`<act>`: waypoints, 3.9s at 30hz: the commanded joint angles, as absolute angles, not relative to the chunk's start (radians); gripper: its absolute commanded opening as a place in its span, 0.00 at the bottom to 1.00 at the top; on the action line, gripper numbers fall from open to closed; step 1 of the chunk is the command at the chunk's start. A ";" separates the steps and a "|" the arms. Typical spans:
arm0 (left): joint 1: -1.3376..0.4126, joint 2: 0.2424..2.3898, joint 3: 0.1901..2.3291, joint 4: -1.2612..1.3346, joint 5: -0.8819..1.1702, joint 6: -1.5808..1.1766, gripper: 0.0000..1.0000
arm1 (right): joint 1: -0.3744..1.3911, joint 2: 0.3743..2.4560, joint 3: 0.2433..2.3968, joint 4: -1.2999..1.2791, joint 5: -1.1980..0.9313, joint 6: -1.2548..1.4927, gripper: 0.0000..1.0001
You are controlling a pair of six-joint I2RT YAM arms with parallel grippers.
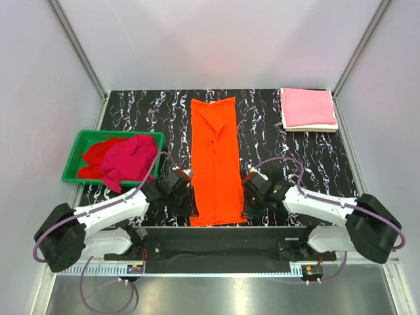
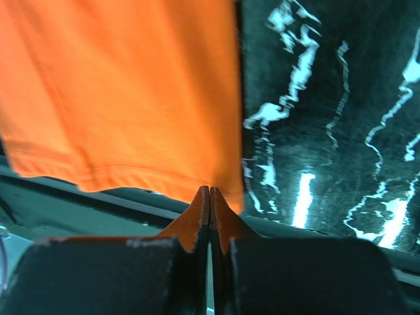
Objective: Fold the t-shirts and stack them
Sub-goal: Fold the tshirt
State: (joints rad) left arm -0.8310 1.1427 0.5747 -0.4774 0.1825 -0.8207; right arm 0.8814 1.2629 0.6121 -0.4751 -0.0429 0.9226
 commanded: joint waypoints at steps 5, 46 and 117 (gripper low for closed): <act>-0.873 1.189 0.486 -0.407 0.166 -0.905 0.28 | 0.894 1.261 0.554 -0.439 -0.023 0.934 0.00; -0.876 1.143 0.434 -0.431 0.130 -0.933 0.31 | 0.894 1.164 0.445 -0.354 -0.023 0.976 0.38; -0.301 1.988 1.566 -0.575 0.252 -0.543 0.00 | 0.497 1.953 1.617 -0.564 0.031 0.261 0.00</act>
